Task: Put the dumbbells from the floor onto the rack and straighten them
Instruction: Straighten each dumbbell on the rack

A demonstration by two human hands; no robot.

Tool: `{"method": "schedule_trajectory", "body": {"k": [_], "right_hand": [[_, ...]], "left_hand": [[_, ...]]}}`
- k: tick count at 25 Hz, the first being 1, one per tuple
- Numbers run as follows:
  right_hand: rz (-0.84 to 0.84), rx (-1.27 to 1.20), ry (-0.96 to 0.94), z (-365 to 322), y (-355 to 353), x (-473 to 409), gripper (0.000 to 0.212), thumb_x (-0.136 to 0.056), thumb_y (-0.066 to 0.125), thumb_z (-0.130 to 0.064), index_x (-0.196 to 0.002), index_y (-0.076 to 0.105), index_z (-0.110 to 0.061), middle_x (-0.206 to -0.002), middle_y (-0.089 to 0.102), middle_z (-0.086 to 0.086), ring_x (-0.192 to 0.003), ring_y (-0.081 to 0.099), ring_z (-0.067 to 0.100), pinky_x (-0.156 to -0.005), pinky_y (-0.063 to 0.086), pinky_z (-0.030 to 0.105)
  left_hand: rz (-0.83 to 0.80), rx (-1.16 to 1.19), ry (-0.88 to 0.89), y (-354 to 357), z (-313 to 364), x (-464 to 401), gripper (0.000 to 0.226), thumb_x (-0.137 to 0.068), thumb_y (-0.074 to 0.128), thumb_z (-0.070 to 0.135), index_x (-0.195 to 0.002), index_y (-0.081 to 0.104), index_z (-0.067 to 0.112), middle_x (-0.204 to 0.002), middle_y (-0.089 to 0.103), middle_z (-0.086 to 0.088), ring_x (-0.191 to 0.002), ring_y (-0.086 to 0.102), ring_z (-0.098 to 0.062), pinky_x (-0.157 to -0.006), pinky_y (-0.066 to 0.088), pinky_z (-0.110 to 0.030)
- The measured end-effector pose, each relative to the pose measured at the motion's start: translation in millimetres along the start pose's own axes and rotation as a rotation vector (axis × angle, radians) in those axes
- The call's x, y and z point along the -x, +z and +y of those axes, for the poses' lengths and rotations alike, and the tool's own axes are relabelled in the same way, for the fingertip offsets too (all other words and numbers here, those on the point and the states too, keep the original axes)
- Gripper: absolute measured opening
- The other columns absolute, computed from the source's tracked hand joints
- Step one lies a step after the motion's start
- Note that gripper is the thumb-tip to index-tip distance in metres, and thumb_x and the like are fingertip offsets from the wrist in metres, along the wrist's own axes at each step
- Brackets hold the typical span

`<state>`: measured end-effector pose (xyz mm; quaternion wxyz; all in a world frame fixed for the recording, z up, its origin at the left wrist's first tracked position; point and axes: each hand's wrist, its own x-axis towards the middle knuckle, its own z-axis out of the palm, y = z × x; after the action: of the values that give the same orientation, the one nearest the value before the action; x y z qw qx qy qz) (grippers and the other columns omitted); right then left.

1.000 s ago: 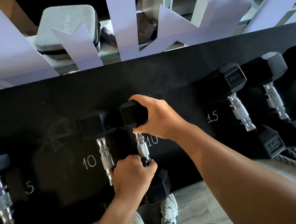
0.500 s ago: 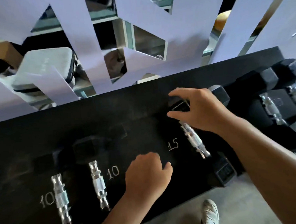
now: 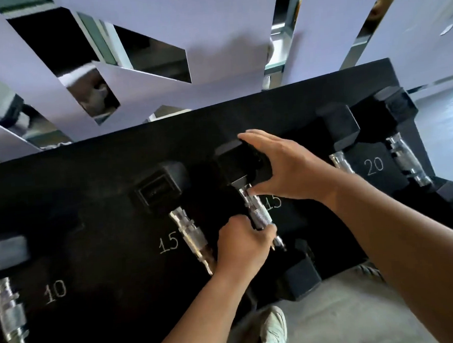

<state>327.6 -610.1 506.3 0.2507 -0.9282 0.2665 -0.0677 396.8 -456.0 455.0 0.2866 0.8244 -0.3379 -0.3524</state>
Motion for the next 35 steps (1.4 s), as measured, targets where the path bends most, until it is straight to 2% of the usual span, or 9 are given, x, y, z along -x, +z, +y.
{"method": "schedule_trajectory", "body": {"k": [5, 11, 18, 20, 22, 24, 26, 30, 35], "right_hand": [[0.010, -0.100, -0.128, 9.6, 19.3, -22.4, 0.103, -0.058, 0.096, -0.035, -0.145, 0.042, -0.027, -0.137, 0.052, -0.012, -0.119, 0.055, 0.011, -0.095, 0.052, 0.030], [0.046, -0.125, -0.072, 9.1, 19.9, -20.5, 0.101, -0.051, 0.098, -0.037, -0.139, 0.047, -0.033, -0.117, 0.056, -0.022, -0.103, 0.058, 0.005, -0.087, 0.056, 0.030], [0.017, -0.191, -0.040, 7.2, 18.2, -22.7, 0.102, -0.050, 0.099, -0.035, -0.139, 0.049, -0.033, -0.119, 0.059, -0.017, -0.105, 0.059, 0.006, -0.089, 0.056, 0.032], [-0.060, -0.114, -0.029, 0.6, 9.5, -26.3, 0.098, -0.054, 0.096, -0.042, -0.139, 0.047, -0.031, -0.120, 0.057, -0.015, -0.112, 0.056, 0.010, -0.098, 0.052, 0.041], [-0.102, 0.032, -0.043, -16.5, 4.3, -35.7, 0.097, -0.063, 0.086, -0.058, -0.145, 0.044, -0.028, -0.138, 0.054, -0.011, -0.139, 0.042, 0.018, -0.117, 0.030, 0.057], [-0.098, 0.128, -0.128, -44.8, 9.0, -48.5, 0.100, -0.068, 0.078, -0.065, -0.151, 0.041, -0.024, -0.150, 0.047, -0.007, -0.149, 0.029, 0.019, -0.122, 0.013, 0.060], [-0.136, 0.178, -0.225, -75.8, 23.2, -58.3, 0.102, -0.069, 0.077, -0.067, -0.152, 0.038, -0.022, -0.151, 0.048, -0.005, -0.146, 0.035, 0.017, -0.123, 0.015, 0.057], [-0.127, 0.345, -0.257, -96.1, 50.4, -66.0, 0.115, -0.060, 0.073, -0.078, -0.154, 0.030, -0.028, -0.150, 0.049, -0.009, -0.141, 0.045, 0.022, -0.109, 0.039, 0.049], [-0.066, 0.405, -0.221, -97.4, 58.0, -68.6, 0.105, -0.057, 0.069, -0.083, -0.146, 0.034, -0.041, -0.144, 0.052, -0.024, -0.138, 0.047, 0.023, -0.086, 0.046, 0.042]], "left_hand": [[-0.003, 0.221, -0.159, 24.3, -0.1, -8.8, 0.033, -0.075, 0.082, 0.031, -0.065, 0.063, 0.007, -0.054, 0.063, 0.003, -0.047, 0.059, -0.007, -0.055, 0.049, -0.024], [-0.026, 0.196, -0.139, 19.5, -1.5, -9.0, 0.029, -0.073, 0.079, 0.024, -0.059, 0.058, 0.010, -0.048, 0.054, 0.004, -0.041, 0.047, -0.010, -0.040, 0.038, -0.021], [-0.016, 0.163, -0.147, 14.1, 1.1, -7.1, 0.029, -0.076, 0.081, 0.030, -0.071, 0.066, 0.005, -0.053, 0.062, 0.004, -0.046, 0.056, -0.005, -0.045, 0.041, -0.017], [-0.010, 0.057, -0.087, 7.0, 0.1, -0.3, 0.029, -0.079, 0.078, 0.039, -0.072, 0.067, 0.013, -0.057, 0.067, 0.005, -0.056, 0.064, -0.002, -0.053, 0.047, -0.015], [0.039, -0.049, -0.018, -10.8, -8.4, 12.7, 0.027, -0.083, 0.074, 0.045, -0.079, 0.067, 0.019, -0.058, 0.067, 0.007, -0.061, 0.066, -0.004, -0.058, 0.050, -0.018], [0.148, -0.146, -0.001, -34.2, -25.2, 28.1, 0.033, -0.087, 0.072, 0.046, -0.068, 0.061, 0.021, -0.047, 0.056, 0.007, -0.049, 0.058, -0.006, -0.048, 0.040, -0.014], [0.210, -0.319, -0.066, -54.1, -45.0, 38.8, 0.054, -0.086, 0.068, 0.057, -0.055, 0.049, 0.018, -0.040, 0.046, 0.005, -0.038, 0.047, -0.010, -0.042, 0.029, -0.017], [0.159, -0.342, -0.202, -63.1, -70.1, 42.3, 0.066, -0.077, 0.067, 0.073, -0.055, 0.042, 0.016, -0.044, 0.044, 0.007, -0.036, 0.041, -0.008, -0.041, 0.028, -0.023], [0.202, -0.017, -0.259, -46.8, -76.6, 30.5, 0.048, -0.074, 0.080, 0.056, -0.060, 0.057, 0.016, -0.054, 0.063, 0.002, -0.051, 0.062, -0.014, -0.050, 0.042, -0.027]]}}
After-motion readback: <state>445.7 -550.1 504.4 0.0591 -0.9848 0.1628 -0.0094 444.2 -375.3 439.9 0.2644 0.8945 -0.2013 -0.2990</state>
